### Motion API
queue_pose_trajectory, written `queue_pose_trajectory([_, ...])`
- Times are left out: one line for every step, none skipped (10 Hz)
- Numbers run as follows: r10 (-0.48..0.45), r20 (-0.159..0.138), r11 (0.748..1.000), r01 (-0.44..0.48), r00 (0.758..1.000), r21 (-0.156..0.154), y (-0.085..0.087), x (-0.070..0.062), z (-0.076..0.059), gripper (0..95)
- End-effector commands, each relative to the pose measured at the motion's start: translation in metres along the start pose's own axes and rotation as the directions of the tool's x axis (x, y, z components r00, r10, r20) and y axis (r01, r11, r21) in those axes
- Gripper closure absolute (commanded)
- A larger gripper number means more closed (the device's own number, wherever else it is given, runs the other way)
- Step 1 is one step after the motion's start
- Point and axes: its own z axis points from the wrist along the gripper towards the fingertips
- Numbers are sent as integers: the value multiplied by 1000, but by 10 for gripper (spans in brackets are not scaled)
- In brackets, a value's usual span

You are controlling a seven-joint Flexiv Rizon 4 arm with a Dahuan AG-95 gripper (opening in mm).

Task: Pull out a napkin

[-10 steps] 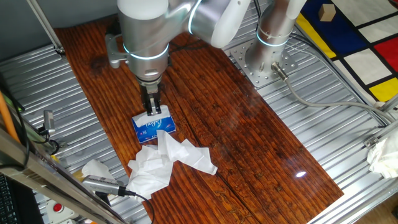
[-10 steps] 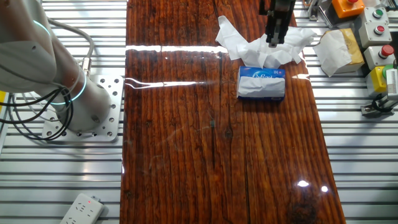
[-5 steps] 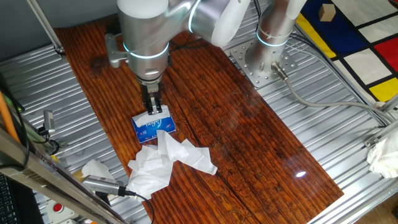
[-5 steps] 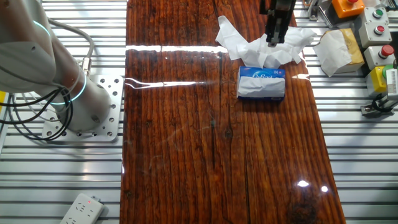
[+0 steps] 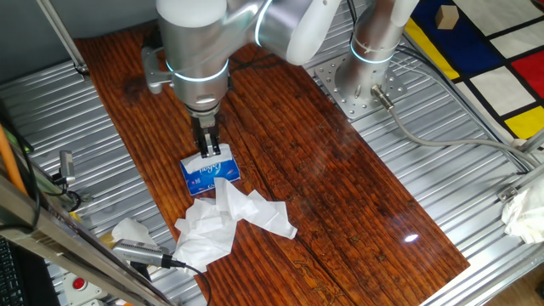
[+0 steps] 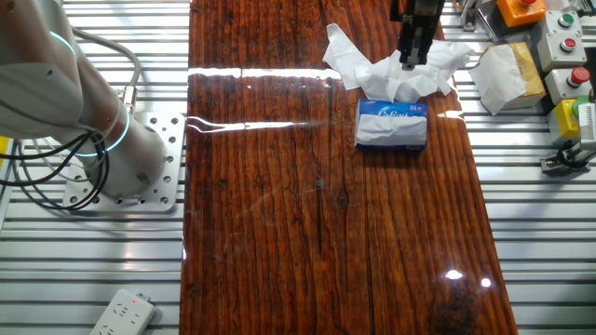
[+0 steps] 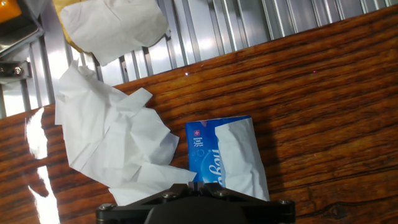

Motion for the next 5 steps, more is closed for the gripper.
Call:
queue_pose_trajectory([-17, 0, 1000, 17, 1000, -9, 2, -1, 1, 950])
queue_pose_trajectory([-25, -1, 1000, 25, 1000, -9, 3, -1, 1, 950])
queue_pose_trajectory([-26, -2, 1000, 26, 1000, -7, 3, -1, 1, 950])
queue_pose_trajectory([-24, -2, 1000, 24, 1000, -7, 3, -1, 1, 950])
queue_pose_trajectory([-21, -4, 1000, 21, 1000, -6, 3, -1, 1, 950])
